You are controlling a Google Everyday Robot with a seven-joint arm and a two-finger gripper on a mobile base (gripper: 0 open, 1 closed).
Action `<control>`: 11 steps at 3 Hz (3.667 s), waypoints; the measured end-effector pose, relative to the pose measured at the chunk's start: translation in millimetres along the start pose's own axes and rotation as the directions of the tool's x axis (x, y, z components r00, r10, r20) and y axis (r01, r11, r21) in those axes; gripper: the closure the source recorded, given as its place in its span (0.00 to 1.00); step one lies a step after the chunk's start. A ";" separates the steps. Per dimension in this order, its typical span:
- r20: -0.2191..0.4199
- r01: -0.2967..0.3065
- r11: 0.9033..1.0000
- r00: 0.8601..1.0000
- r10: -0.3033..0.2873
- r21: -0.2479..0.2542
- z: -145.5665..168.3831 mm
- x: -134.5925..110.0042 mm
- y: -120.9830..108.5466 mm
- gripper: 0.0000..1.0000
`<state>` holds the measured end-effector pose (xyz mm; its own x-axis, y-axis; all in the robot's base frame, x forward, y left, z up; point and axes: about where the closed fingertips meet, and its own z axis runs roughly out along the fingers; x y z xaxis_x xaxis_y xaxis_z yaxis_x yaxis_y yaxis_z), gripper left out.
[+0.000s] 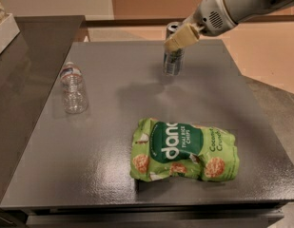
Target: Move redbull can near water bottle
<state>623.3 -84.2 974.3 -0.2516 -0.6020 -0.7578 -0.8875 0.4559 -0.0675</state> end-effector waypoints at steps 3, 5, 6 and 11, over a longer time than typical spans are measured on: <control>0.029 0.190 0.957 0.982 -0.188 -0.218 79.7 -58.1 97.9 1.00; 0.031 0.229 0.924 0.972 -0.231 -0.305 124.2 -69.4 131.7 1.00; 0.036 0.238 0.916 0.970 -0.239 -0.324 137.8 -69.7 140.1 0.82; 0.038 0.245 0.908 0.968 -0.247 -0.339 149.3 -69.8 148.0 0.00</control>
Offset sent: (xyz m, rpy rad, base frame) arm -0.0515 0.1453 -0.0127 -0.0234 -0.0163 0.3339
